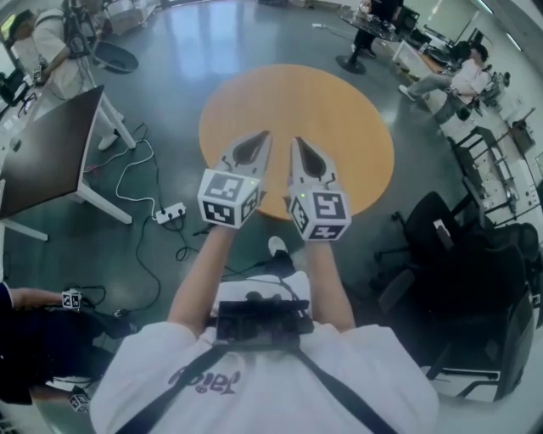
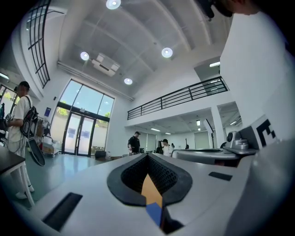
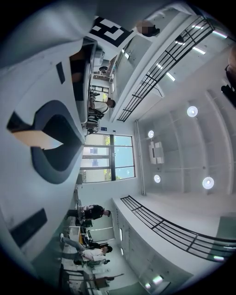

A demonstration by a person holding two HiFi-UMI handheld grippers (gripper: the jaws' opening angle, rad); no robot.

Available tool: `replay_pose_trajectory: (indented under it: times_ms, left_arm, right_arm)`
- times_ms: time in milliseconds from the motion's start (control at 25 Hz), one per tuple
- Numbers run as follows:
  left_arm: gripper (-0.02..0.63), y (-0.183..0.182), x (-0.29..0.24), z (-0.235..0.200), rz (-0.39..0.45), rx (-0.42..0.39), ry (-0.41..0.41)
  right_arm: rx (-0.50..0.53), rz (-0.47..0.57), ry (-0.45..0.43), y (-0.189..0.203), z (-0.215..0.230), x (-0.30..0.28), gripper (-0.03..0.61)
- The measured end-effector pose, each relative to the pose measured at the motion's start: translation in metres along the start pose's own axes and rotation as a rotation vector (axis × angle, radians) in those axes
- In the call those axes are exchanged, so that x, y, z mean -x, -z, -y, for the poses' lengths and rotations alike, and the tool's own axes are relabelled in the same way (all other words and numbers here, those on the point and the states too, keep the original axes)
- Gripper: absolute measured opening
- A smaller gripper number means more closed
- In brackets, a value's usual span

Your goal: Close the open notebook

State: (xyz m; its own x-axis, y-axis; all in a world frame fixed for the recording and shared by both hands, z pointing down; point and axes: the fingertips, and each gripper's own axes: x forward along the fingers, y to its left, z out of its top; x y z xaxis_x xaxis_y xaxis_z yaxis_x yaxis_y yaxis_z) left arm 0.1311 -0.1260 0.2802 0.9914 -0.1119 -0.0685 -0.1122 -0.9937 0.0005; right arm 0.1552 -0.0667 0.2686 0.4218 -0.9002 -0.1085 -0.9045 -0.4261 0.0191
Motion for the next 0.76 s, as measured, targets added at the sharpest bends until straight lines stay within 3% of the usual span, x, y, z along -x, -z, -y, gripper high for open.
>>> replay_pose_trajectory:
  times_ms: [760]
  left_arm:
    - [0.014,0.02,-0.004,-0.005,-0.03,0.039,-0.042]
  right_arm:
    - [-0.012,-0.037,0.013,0.021,0.016,-0.004,0.015]
